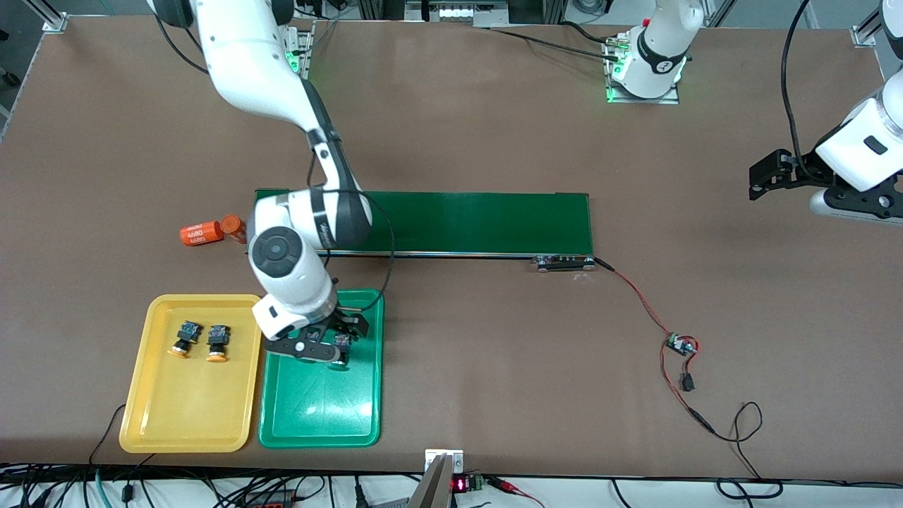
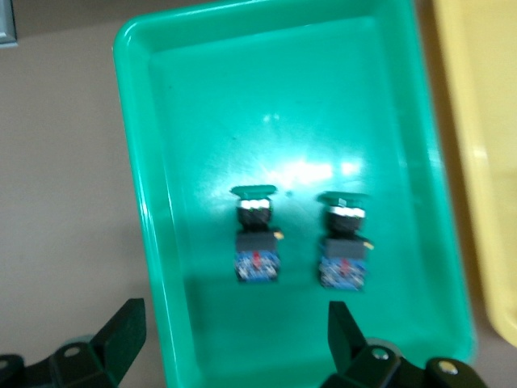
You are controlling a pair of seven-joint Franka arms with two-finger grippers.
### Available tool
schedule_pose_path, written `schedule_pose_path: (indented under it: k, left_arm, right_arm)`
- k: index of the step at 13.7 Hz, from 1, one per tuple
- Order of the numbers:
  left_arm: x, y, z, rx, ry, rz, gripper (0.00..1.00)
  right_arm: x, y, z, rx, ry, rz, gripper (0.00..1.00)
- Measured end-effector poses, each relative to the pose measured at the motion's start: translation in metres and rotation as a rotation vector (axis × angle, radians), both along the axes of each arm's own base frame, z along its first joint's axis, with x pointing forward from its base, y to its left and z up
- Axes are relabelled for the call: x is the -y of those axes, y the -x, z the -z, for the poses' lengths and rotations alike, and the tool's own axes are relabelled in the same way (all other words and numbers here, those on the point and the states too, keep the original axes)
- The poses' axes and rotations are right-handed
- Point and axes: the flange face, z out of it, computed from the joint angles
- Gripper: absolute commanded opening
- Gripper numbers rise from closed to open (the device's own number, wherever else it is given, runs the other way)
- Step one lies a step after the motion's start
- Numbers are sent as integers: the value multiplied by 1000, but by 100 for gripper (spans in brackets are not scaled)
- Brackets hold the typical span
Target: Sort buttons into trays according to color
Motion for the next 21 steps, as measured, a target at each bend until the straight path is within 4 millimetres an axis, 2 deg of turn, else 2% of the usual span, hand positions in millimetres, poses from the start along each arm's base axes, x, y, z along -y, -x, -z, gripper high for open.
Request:
schedule_pose_path:
  k: [1,3,5,7,8,10,12,13,17,19,21]
  left_arm:
    - [-1,0,0,-2,0,-1,100]
    - [-4,0,0,-2,0,-7,100]
    - [-6,0,0,-2,0,-11,100]
    - [-6,0,0,-2,0,-11,100]
    - [-6,0,0,-2,0,-11,100]
    - [-6,0,0,-2,0,-12,100]
    - [-6,0,0,-2,0,-12,100]
    - [-6,0,0,-1,0,-12,100]
    - [-6,0,0,-1,0,-13,100]
    - [-6,0,0,-2,-1,-40,100]
    - [-6,2,1,-15,-3,-63,100]
  right_arm:
    - [11,2,-24,-23,2,15,100]
    - [35,6,-60,-65,15,33,100]
    - [55,6,-84,-70,26,22,100]
    - [84,1,-107,-52,47,-10,100]
    - [108,-1,-120,-51,50,-22,100]
    - [178,0,-150,-99,29,-39,100]
    - [244,15,-182,-157,-23,-23,100]
    - [267,24,-198,-180,-44,-20,100]
    - [322,58,-249,-199,-21,-98,100]
    - [355,78,-261,-214,-51,-104,100]
    - [369,95,-264,-233,-67,-110,100]
